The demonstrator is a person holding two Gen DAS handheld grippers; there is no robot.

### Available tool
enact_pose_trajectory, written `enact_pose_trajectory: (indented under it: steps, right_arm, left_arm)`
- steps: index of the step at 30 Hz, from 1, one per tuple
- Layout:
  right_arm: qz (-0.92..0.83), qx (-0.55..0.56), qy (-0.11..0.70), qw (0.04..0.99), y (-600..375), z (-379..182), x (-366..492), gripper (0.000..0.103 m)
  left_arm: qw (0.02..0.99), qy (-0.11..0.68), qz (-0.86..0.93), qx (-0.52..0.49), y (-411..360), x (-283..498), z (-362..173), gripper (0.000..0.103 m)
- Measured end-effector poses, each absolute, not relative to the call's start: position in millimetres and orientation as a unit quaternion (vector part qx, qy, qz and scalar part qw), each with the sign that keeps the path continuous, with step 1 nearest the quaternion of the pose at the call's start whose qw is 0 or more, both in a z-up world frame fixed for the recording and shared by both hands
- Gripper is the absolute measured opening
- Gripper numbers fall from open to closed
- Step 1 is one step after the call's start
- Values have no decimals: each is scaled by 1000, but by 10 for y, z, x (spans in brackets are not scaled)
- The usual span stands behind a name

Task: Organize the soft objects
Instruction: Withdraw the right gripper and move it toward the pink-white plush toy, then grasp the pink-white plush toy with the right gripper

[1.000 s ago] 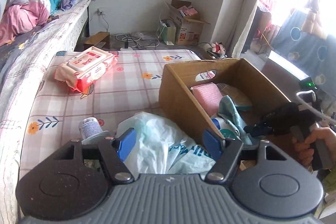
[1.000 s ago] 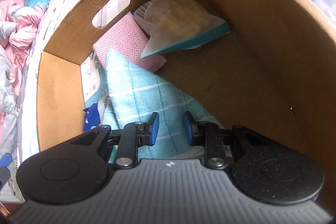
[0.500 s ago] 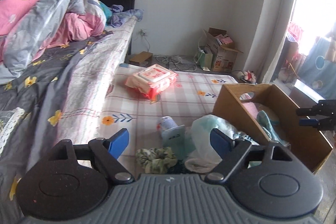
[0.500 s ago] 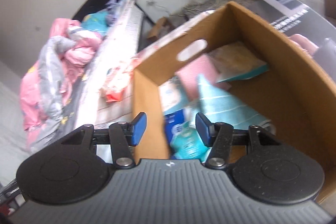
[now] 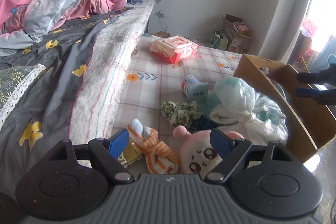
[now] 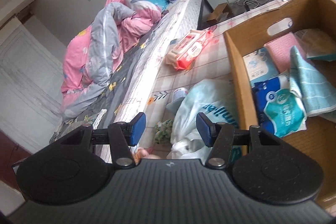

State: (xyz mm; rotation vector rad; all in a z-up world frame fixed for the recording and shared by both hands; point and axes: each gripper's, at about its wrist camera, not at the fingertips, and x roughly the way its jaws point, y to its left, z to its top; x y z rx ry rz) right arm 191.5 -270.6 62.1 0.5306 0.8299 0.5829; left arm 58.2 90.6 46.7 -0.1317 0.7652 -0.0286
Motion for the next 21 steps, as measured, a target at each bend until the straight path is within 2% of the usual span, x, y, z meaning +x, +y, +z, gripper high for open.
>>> enact_pose_trajectory:
  steps: [12,21]
  right_arm:
    - [385,100,485,779,-1278,158,1832,53]
    - [375,21,474,797,-918,24,2023,56]
  left_arm:
    - [889,438,-113,-74,473,623,-246,85]
    - [884,453,-102,-55,384,824,-472,85]
